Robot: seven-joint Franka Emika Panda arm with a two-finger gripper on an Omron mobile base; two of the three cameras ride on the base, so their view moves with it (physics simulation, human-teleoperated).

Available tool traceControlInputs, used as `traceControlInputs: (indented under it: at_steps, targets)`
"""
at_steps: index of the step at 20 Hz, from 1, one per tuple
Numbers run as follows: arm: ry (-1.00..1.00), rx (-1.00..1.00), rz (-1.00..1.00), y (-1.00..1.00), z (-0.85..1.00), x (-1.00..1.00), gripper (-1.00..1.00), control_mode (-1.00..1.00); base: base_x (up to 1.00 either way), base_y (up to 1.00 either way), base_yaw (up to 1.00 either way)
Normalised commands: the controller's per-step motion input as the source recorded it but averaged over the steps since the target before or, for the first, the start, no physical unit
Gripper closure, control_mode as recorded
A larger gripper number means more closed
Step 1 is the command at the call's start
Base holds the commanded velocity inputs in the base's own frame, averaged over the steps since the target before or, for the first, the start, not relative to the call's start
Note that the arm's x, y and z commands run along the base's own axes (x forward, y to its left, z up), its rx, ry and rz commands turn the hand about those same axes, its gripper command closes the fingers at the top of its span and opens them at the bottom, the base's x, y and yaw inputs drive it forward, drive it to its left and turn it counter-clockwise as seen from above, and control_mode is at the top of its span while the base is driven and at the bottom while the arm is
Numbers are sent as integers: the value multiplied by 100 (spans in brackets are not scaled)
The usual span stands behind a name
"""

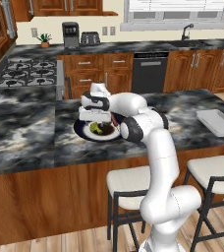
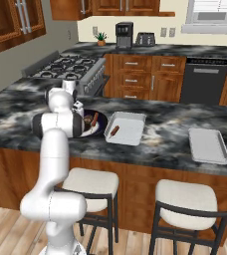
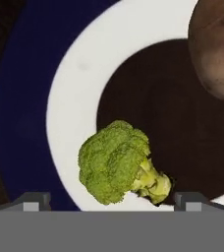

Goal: Place one cooked food and one vegetable from the large plate to each tupperware container.

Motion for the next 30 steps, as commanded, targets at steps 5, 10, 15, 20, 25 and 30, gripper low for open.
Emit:
traceControlInputs:
  at_steps: [5,10,15,20,25,30]
  targets:
    - [0,0,0,0,-24,44,-100,-100,0,0,0]
    - [0,0,0,3,-39,19,-100,-100,0,0,0]
    - [1,0,0,47,-45,-78,-100,-100,0,0,0]
    - [13,1,-2,35,-60,-33,100,-100,0,0,0]
    - [18,2,0,0,-72,-9,100,-100,0,0,0]
    - [1,1,-4,-15,1,-99,100,-100,0,0,0]
